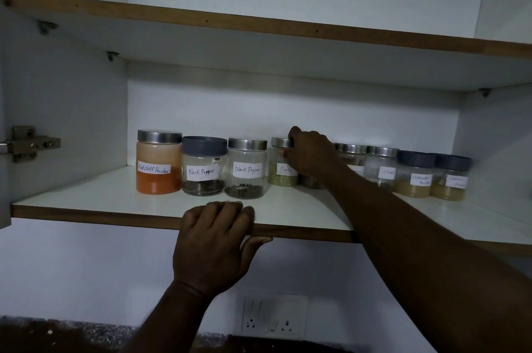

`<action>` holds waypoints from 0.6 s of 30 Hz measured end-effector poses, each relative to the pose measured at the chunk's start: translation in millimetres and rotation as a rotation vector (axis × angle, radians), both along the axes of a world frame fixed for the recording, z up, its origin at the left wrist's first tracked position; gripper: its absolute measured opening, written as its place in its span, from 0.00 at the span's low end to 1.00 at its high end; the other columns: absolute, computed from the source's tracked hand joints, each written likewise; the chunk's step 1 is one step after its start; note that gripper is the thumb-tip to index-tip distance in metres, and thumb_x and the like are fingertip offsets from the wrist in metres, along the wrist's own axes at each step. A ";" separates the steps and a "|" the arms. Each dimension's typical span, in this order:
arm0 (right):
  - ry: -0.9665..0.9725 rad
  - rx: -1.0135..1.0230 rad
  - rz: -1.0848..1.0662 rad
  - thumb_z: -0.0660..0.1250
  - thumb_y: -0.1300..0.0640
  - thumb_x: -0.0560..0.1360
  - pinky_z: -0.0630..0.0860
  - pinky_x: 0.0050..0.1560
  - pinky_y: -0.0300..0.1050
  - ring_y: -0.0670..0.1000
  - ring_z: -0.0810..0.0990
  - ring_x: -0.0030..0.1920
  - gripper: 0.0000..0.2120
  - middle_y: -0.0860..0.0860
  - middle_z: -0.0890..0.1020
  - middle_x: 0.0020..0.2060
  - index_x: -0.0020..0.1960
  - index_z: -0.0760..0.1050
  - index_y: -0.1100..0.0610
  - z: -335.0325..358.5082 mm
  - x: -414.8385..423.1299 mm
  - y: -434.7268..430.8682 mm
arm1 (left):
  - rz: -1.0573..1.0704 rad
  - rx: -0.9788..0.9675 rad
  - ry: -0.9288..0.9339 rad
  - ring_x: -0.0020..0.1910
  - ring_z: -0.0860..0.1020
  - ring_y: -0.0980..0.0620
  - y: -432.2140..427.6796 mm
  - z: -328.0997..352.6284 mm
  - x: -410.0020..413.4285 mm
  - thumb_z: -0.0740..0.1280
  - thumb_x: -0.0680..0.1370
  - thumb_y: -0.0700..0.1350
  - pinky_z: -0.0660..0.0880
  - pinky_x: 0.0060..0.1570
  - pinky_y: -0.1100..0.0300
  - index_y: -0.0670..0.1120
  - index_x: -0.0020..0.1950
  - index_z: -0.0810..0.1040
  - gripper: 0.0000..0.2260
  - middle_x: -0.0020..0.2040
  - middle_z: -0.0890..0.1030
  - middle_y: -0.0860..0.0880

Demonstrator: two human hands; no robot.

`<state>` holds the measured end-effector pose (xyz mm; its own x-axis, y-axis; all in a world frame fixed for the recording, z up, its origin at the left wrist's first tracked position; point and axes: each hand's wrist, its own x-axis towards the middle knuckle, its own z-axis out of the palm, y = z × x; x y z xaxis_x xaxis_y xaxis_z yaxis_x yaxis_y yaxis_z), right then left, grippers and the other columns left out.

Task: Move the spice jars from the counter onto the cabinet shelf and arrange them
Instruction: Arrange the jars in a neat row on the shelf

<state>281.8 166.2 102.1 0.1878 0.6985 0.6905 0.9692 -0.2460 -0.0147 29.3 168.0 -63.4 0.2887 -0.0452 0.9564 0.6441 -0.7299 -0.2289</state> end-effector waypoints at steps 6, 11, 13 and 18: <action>0.202 0.310 0.127 0.63 0.31 0.77 0.76 0.62 0.52 0.59 0.80 0.63 0.35 0.55 0.80 0.67 0.75 0.68 0.52 14.9 -7.4 -27.2 | 0.001 -0.020 0.009 0.52 0.76 0.45 -0.6 -0.6 0.7 0.60 0.82 0.65 0.67 0.50 0.48 0.48 0.61 0.78 0.22 0.55 0.80 0.49; 0.291 0.479 0.265 0.62 0.35 0.80 0.76 0.58 0.46 0.52 0.82 0.60 0.20 0.48 0.84 0.60 0.60 0.79 0.49 44.4 -27.3 -55.6 | 0.005 -0.021 0.012 0.51 0.76 0.45 -0.5 0.1 -0.4 0.59 0.82 0.65 0.67 0.50 0.48 0.48 0.61 0.78 0.22 0.54 0.79 0.49; 0.280 0.439 0.339 0.64 0.35 0.79 0.74 0.53 0.42 0.48 0.83 0.56 0.15 0.45 0.85 0.55 0.51 0.79 0.46 47.1 -42.2 -63.9 | 0.005 -0.023 0.014 0.51 0.75 0.45 -1.7 0.6 -0.1 0.59 0.82 0.65 0.67 0.50 0.48 0.48 0.60 0.77 0.22 0.54 0.79 0.49; 0.004 0.136 0.324 0.67 0.33 0.75 0.76 0.59 0.49 0.49 0.80 0.60 0.23 0.44 0.83 0.62 0.64 0.78 0.46 29.9 -82.8 -63.1 | 0.008 -0.033 0.018 0.49 0.75 0.46 -7.0 3.7 0.0 0.58 0.82 0.64 0.66 0.48 0.49 0.48 0.59 0.78 0.21 0.53 0.79 0.49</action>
<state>199.0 103.1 132.0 -0.0253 0.6240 0.7810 0.9965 0.0784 -0.0304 29.3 161.0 -59.7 0.3058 -0.0110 0.9520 0.6460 -0.7322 -0.2160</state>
